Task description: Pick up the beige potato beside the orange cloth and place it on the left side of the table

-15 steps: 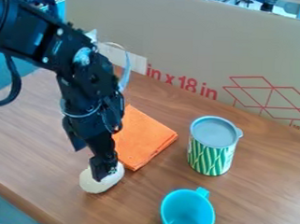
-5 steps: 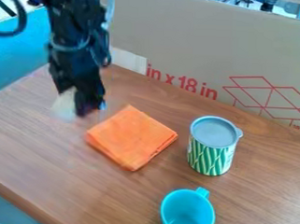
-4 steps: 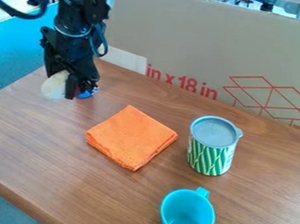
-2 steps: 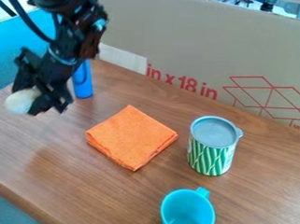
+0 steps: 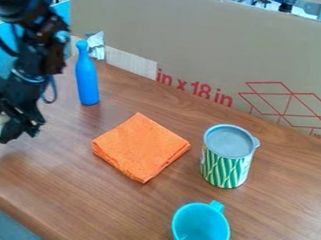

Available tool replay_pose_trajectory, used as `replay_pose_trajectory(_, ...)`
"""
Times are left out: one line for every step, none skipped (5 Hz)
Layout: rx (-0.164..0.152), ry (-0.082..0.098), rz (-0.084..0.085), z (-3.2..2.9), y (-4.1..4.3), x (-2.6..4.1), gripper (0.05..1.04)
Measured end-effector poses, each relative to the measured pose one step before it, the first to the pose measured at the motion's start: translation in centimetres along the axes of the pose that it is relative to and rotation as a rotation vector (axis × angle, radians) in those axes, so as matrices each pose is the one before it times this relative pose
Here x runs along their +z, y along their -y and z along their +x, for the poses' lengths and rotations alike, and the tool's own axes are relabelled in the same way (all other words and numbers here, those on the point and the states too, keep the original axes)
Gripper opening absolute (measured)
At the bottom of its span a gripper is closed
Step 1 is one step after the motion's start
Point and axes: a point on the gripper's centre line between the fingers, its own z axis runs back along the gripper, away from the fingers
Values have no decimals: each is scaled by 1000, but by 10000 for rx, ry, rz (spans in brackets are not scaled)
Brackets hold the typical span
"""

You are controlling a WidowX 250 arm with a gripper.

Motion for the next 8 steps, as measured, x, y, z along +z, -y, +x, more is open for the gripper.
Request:
replay_pose_trajectory(411,639,-515,991,-1446,-47,603)
replay_pose_trajectory(-22,216,-269,1097,-737,-727,603)
replay_pose_trajectory(-133,147,-42,929,229,-673,603)
replay_pose_trajectory(119,167,109,142,855,-463,603)
replay_pose_trajectory(678,37,133,-516,1183,-509,673)
replay_pose_trajectory(372,21,-152,-379,346,335,950)
replay_pose_trajectory(1091,283,-782,-485,-296,-29,1003)
replay_pose_trajectory(681,282,-670,10,-325,704,1001)
